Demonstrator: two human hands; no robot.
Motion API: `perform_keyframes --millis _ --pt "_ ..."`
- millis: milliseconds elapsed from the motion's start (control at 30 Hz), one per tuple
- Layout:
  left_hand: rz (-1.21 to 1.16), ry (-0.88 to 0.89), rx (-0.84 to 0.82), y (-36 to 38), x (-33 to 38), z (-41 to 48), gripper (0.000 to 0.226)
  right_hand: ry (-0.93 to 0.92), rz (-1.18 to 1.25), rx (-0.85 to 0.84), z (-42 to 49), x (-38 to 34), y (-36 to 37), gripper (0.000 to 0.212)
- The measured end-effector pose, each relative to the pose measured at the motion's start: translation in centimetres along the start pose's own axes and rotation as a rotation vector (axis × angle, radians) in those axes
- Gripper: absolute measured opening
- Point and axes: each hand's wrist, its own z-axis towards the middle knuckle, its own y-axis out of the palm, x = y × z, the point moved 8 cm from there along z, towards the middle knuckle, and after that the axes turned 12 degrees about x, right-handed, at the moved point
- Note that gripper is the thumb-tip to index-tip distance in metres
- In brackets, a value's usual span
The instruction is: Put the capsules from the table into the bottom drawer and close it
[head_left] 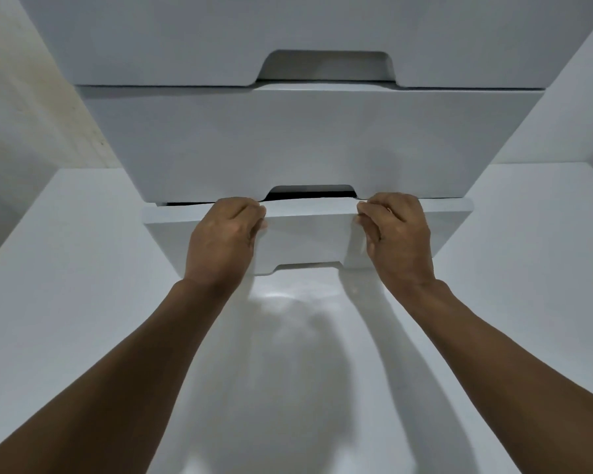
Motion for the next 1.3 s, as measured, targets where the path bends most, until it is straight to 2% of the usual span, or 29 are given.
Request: perform_keyframes --millis 67,200,267,467,667,767,1067,1300 --pt "0.017 -0.085 0.003 -0.1 -0.7 -0.1 0.026 0.040 -0.040 -0.028 -0.1 0.3 -0.2 0.034" --pt "0.208 0.047 0.064 -0.6 -0.3 0.3 0.080 -0.057 -0.279 -0.169 0.2 0.0 0.9 0.089" --pt "0.213 0.046 0.048 -0.1 -0.8 0.5 0.089 -0.055 -0.322 -0.191 0.3 -0.2 1.4 0.097" --pt "0.242 0.115 0.148 0.6 -1.2 0.6 0.084 -0.052 -0.304 -0.118 0.5 -0.1 2.3 0.090" --pt "0.317 0.109 0.290 1.8 -2.0 0.7 0.084 -0.052 -0.380 0.005 -0.2 0.9 4.0 0.084" --pt "0.345 0.145 0.310 2.2 -2.3 0.5 0.082 -0.091 -0.399 0.025 -0.7 1.4 4.4 0.079" --pt "0.359 0.146 0.278 2.2 -2.6 0.5 0.082 -0.080 -0.419 0.016 -0.7 1.7 4.4 0.078" --pt "0.382 0.136 0.187 1.9 -2.2 0.6 0.082 -0.037 -0.439 -0.078 -0.7 1.3 3.9 0.085"
